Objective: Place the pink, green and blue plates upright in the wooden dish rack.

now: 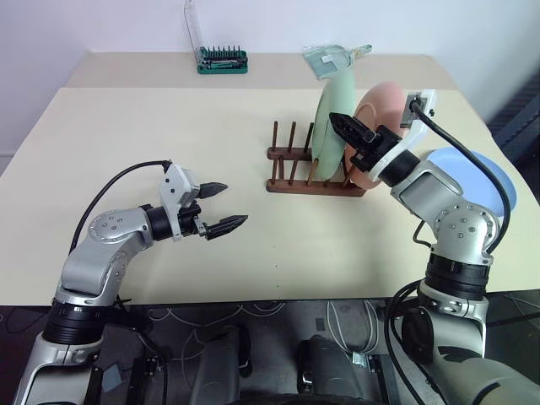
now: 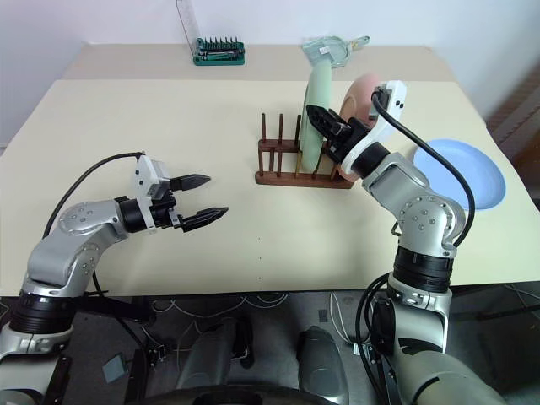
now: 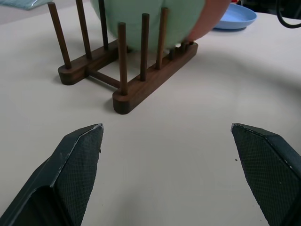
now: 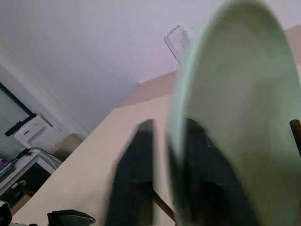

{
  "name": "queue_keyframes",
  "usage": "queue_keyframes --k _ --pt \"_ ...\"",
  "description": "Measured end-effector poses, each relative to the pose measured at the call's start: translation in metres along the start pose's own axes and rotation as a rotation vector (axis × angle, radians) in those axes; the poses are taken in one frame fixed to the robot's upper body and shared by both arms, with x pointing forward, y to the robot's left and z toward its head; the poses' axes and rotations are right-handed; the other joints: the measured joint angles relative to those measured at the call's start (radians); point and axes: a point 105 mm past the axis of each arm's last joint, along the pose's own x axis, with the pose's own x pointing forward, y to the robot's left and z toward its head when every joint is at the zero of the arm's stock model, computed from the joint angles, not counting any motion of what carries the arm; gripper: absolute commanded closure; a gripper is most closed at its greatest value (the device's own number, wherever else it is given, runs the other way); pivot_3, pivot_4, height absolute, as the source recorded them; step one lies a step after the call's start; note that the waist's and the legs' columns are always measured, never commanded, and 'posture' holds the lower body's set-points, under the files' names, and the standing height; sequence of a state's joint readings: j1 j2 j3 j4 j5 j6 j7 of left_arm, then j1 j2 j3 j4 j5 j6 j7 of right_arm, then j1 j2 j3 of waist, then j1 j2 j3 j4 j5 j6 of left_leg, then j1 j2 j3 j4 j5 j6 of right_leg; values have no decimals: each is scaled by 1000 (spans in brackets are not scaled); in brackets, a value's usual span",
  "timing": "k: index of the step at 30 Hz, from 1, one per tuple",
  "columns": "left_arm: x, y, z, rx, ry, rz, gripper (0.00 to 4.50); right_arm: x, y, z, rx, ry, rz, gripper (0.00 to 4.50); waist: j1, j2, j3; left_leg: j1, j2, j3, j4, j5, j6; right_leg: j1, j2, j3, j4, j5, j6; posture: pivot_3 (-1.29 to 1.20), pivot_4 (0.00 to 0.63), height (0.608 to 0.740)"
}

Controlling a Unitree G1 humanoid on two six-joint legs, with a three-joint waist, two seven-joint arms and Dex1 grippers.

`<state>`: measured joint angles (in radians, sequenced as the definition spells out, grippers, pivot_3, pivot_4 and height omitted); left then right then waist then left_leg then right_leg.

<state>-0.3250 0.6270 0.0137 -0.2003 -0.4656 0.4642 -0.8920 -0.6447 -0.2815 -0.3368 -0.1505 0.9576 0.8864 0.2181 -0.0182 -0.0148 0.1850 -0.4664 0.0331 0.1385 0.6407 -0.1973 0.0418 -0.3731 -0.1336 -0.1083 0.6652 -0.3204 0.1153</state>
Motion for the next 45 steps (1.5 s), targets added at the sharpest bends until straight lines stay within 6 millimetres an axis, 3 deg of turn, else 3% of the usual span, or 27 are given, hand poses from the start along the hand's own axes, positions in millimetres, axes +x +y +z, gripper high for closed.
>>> queue_keyframes --k 2,12,23,27,30,33,35,40,45 --pt "0 0 0 -2 1 1 0 0 0 0 -1 1 -3 930 0 0 0 0 0 0 0 0 0 0 0 0 0 0 0 0 150 736" --pt "0 1 0 8 -1 3 0 0 0 -2 -114 60 -22 930 0 0 0 0 0 0 0 0 0 0 0 0 0 0 0 0 150 736" --pt "0 2 -4 3 4 6 0 -2 16 17 -505 130 15 930 1 1 1 -1 0 0 0 0 0 -1 -1 0 -1 0 0 0 150 736" --pt "2 3 -4 -5 -5 9 0 -20 38 41 -769 105 112 930 7 4 2 -5 -1 0 1 0 1 -4 -1 0 -1 0 0 0 150 736" --pt "2 3 -4 -5 -8 8 0 -47 48 69 -936 79 139 930 9 3 2 -5 0 0 2 -1 1 -2 0 -1 -3 0 0 0 150 736" --pt "4 0 0 2 -27 -13 0 -78 16 83 -969 139 -5 930 13 3 2 -5 0 -1 4 -2 3 -1 -1 -2 -3 0 1 0 150 736" --pt "6 0 3 9 -34 -25 0 -101 -10 81 -946 223 -97 930 12 3 2 -5 0 -1 5 -2 3 -1 -1 -2 -3 0 1 0 150 736" --pt "17 -6 13 36 -59 -93 0 -132 -37 70 -969 378 -204 930 5 5 1 -3 1 0 4 -2 3 1 -1 -2 -2 0 1 0 150 736" --pt "22 -6 11 23 -66 -125 0 -167 -103 43 -1013 644 -443 930 4 5 1 -2 0 0 5 -2 3 2 -1 -2 -2 0 1 0 150 736"
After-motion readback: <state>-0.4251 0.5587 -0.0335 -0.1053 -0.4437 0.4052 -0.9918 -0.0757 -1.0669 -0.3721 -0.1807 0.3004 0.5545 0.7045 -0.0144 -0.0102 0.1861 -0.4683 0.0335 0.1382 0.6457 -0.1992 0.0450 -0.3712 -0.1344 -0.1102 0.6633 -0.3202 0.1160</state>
